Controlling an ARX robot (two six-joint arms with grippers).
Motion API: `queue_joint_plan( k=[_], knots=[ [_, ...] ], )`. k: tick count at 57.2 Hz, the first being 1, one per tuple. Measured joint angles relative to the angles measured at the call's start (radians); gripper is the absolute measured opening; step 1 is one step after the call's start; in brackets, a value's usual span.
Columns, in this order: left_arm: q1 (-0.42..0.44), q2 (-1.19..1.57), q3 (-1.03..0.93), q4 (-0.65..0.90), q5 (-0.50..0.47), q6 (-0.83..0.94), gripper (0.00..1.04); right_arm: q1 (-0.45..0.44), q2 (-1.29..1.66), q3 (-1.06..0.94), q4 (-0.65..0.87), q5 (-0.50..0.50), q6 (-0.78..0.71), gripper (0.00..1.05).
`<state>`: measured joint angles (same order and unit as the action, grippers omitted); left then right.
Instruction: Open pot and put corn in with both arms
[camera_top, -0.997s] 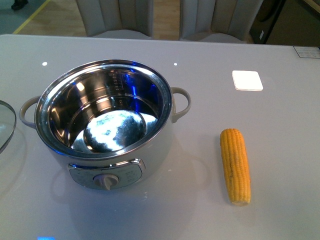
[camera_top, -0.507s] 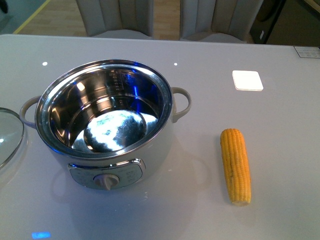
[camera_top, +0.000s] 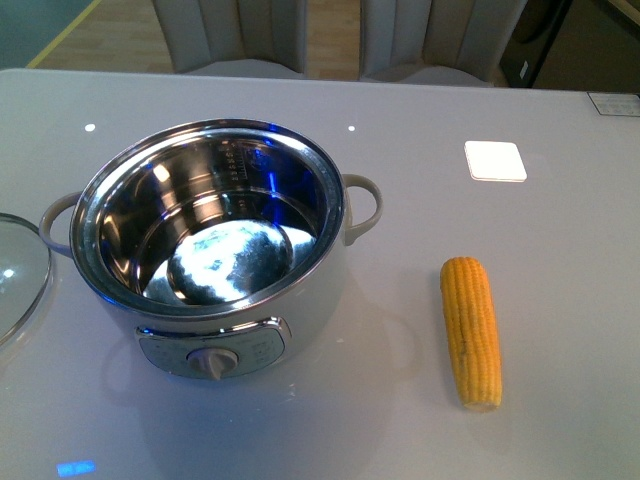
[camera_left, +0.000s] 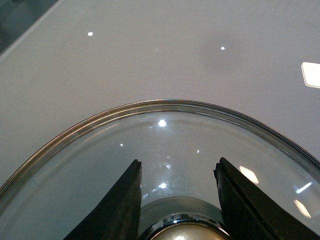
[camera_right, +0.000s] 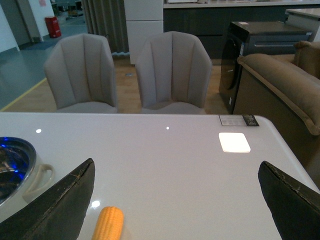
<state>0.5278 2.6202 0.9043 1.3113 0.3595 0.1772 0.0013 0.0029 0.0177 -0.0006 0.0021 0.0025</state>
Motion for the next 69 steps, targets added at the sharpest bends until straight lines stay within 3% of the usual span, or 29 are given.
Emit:
queue_joint_plan(
  k=[22, 45, 69],
  knots=[
    [0.005, 0.033, 0.002, 0.053, 0.000, -0.018, 0.41, 0.000, 0.000, 0.000, 0.000, 0.000, 0.000, 0.96],
    [0.015, 0.031, 0.005, 0.061, -0.019, 0.006, 0.99, 0.000, 0.000, 0.000, 0.000, 0.000, 0.000, 0.96],
    [-0.001, -0.099, -0.076, 0.056, 0.005, 0.010, 0.98, 0.000, 0.000, 0.000, 0.000, 0.000, 0.000, 0.96]
  ],
)
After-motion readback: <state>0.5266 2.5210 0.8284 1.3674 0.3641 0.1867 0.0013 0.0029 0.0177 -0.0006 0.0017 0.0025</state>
